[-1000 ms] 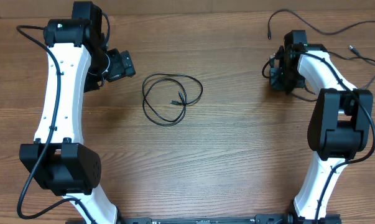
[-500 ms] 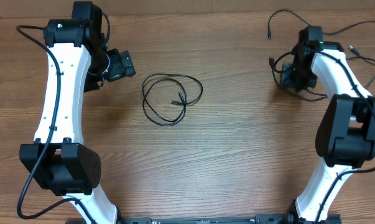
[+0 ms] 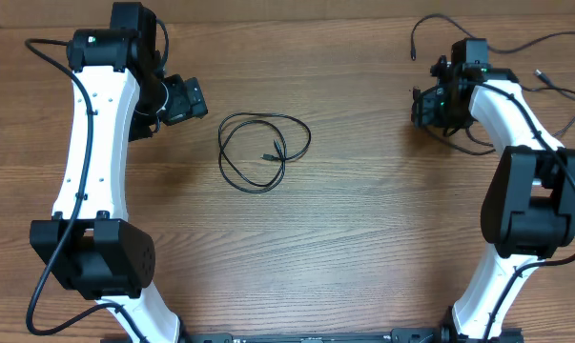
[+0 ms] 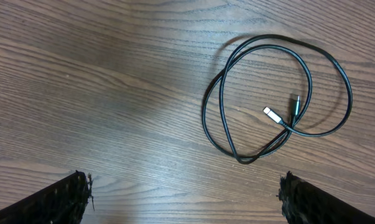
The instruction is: Untangle cables
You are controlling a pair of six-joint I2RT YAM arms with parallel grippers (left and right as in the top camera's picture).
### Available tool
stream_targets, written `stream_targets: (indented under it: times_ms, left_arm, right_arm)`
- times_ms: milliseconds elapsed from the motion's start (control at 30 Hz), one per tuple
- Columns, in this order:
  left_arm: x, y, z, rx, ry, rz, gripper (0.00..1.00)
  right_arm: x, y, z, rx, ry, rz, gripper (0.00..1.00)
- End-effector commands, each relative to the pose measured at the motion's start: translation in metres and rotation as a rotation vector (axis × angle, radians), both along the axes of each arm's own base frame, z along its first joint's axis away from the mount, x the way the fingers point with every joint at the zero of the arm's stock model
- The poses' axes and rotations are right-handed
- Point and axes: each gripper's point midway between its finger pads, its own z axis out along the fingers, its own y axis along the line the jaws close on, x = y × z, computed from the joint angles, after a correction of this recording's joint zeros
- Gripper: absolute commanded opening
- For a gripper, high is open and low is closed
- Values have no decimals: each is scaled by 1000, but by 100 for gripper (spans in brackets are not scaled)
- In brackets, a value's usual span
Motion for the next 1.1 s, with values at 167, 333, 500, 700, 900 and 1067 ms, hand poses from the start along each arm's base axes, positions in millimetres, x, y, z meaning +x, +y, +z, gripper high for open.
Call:
stream_targets:
  times_ms: [167, 333, 500, 700, 900, 1067]
  left_arm:
    - [2, 1, 1, -7, -5, 23, 99]
    - [2, 1, 1, -7, -5, 23, 100]
    - [2, 1, 1, -7, -5, 23, 99]
    - [2, 1, 1, -7, -5, 23, 100]
    - [2, 1, 1, -7, -5, 23, 100]
    - [2, 1, 1, -7, -5, 23, 100]
  right_arm:
    - [-13, 4, -22, -17, 22, 30, 54]
    - [-16, -1, -27, -50, 30, 20, 54]
    - [-16, -2, -29, -50, 33, 19, 47]
    - [-25, -2, -48, -49, 91, 19, 40]
    - [-27, -2, -52, -39, 106, -19, 5]
    - [-21, -5, -38, -4, 108, -160, 4]
